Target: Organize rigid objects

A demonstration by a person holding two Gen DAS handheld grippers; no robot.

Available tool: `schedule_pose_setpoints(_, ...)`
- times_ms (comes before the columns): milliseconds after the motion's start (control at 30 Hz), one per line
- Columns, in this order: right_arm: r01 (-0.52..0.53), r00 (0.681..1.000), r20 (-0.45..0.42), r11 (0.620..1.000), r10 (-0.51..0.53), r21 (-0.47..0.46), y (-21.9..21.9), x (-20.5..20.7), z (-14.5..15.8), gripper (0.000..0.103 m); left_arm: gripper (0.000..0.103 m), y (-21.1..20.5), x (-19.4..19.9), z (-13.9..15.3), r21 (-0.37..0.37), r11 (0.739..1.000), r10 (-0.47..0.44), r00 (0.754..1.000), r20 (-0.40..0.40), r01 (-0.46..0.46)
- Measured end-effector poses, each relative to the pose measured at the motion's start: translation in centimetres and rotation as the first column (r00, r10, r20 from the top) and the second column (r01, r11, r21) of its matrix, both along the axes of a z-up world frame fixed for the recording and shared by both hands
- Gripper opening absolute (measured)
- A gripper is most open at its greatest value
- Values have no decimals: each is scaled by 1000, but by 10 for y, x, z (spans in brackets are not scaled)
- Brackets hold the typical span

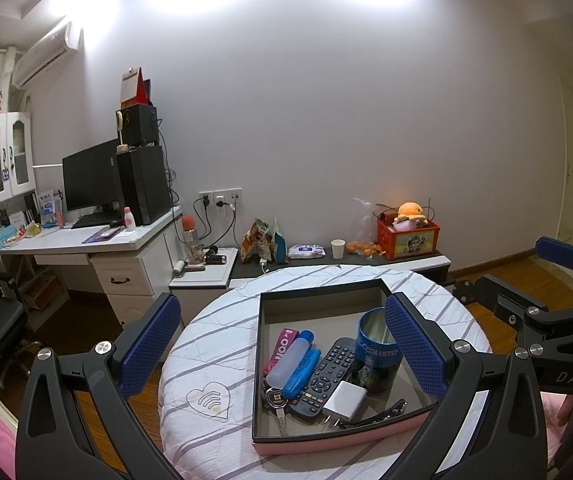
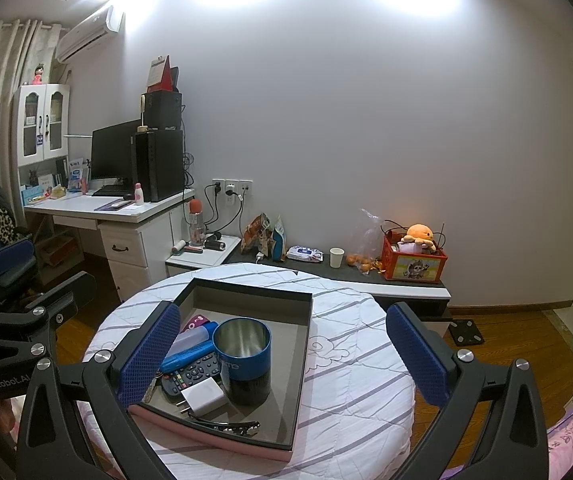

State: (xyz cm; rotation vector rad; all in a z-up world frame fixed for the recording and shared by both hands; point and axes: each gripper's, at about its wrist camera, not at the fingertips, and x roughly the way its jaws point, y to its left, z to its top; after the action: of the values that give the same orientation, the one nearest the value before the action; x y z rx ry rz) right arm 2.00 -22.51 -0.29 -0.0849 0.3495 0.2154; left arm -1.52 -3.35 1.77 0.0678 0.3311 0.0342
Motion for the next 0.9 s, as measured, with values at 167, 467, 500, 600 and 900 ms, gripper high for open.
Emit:
schedule_pose_setpoints(167,-3,1000,-3,1000,3,0,1,-1,-1,103,103,1,-1,0,0,1000,2,1000,-1,-2)
schedule_pose_setpoints(467,-3,1000,-5,1000,3,-1,1,-1,-3,103,103,1,0,0,1,1000,2,1000,-3,-2)
schedule_pose_setpoints(500,-3,1000,-6,1000,3,-2,1,-1,-3,103,103,1,-1,0,1,1000,1,1000,-2,-1)
schedule_pose_setpoints(600,-3,1000,-7,1000,3,-3,0,-1,-5,103,103,2,0,0,0,1000,1,1000,-3,-1)
schedule_pose_setpoints(900,-3,1000,-12,1000,3,-6,1,0,-7,103,103,2,0,0,0,1000,1,1000,-5,-1)
